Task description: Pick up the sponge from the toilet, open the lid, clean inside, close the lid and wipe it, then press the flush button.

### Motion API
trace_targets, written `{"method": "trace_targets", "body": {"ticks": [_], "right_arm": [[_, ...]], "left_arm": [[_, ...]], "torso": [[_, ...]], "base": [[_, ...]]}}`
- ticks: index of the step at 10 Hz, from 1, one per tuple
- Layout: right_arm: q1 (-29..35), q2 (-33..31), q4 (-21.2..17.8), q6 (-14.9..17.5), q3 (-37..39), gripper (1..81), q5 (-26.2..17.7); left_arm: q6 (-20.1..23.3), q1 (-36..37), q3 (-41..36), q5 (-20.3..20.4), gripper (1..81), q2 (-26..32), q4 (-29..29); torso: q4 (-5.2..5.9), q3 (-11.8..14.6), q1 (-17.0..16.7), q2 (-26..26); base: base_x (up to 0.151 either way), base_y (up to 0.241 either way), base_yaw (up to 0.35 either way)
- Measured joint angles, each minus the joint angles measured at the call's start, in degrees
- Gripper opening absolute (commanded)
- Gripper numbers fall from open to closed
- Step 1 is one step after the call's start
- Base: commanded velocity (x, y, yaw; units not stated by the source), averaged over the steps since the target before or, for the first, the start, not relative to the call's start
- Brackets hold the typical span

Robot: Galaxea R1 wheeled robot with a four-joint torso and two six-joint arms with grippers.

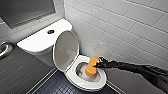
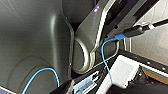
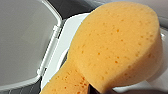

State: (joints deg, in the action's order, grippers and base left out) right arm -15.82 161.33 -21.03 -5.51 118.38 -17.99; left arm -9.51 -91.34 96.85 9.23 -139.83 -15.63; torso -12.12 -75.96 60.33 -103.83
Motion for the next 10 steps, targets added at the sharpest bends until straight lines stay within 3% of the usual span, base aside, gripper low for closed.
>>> {"method": "trace_targets", "body": {"ticks": [8,10], "right_arm": [[1.1,4.3,0.4,0.2,2.1,1.0,-0.2],[2.8,4.5,0.8,0.2,2.8,1.0,-0.1]], "left_arm": [[0.0,-0.1,0.9,-0.1,81.1,-0.5,0.0],[-0.2,0.0,1.1,0.0,81.1,-1.0,0.0]], "torso": [[0.00,-0.7,4.3,-6.8],[0.00,-2.1,4.4,-6.9]], "base": [[0.000,0.000,0.000],[0.000,0.000,0.000]]}}
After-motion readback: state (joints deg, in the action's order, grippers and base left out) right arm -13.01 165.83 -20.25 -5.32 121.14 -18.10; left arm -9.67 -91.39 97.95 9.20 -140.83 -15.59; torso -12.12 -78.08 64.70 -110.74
